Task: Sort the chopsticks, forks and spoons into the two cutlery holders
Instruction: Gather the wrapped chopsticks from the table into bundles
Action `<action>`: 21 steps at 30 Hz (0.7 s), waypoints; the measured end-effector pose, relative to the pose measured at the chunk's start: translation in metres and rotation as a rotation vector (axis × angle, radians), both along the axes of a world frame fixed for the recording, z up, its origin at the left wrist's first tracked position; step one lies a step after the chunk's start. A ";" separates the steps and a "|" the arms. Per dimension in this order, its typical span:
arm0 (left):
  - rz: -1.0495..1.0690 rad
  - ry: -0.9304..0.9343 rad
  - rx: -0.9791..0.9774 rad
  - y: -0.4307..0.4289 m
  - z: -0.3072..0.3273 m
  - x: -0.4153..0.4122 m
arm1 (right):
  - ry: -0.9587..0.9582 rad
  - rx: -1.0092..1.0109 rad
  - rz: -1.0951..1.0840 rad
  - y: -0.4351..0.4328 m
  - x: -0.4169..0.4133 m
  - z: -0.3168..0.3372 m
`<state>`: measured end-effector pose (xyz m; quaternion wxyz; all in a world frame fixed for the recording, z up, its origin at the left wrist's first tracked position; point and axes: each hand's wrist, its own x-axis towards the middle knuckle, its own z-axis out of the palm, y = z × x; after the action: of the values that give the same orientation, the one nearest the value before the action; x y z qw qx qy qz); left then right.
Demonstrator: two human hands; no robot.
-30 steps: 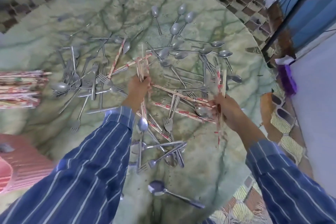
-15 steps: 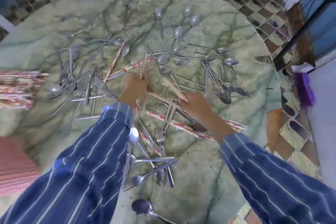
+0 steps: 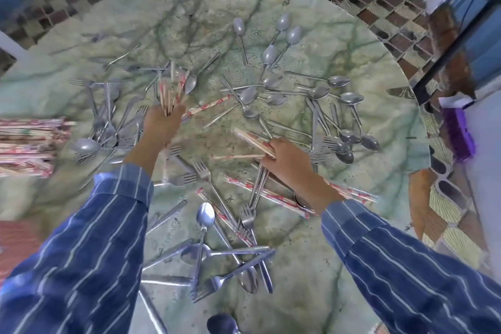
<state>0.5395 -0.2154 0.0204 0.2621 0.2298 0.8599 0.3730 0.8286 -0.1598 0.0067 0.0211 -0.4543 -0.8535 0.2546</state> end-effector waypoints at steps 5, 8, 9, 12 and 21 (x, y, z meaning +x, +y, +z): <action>-0.144 0.286 -0.140 0.021 0.008 -0.018 | -0.055 0.059 -0.032 0.008 0.004 0.003; -0.122 0.271 -0.160 0.031 0.008 -0.025 | -0.008 0.006 -0.037 0.017 -0.003 0.003; -0.118 0.261 -0.181 0.034 0.008 -0.026 | 0.035 -0.011 -0.029 0.020 -0.006 0.004; -0.121 0.262 -0.274 0.040 0.011 -0.028 | 0.167 -0.125 -0.018 0.027 -0.024 0.006; -0.096 0.124 -0.181 0.033 0.001 -0.068 | 0.095 0.032 0.041 0.042 -0.116 0.006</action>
<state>0.4713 -0.1820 0.0215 0.2459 0.2687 0.8926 0.2658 0.7125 -0.1179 0.0125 0.0636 -0.4235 -0.8647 0.2624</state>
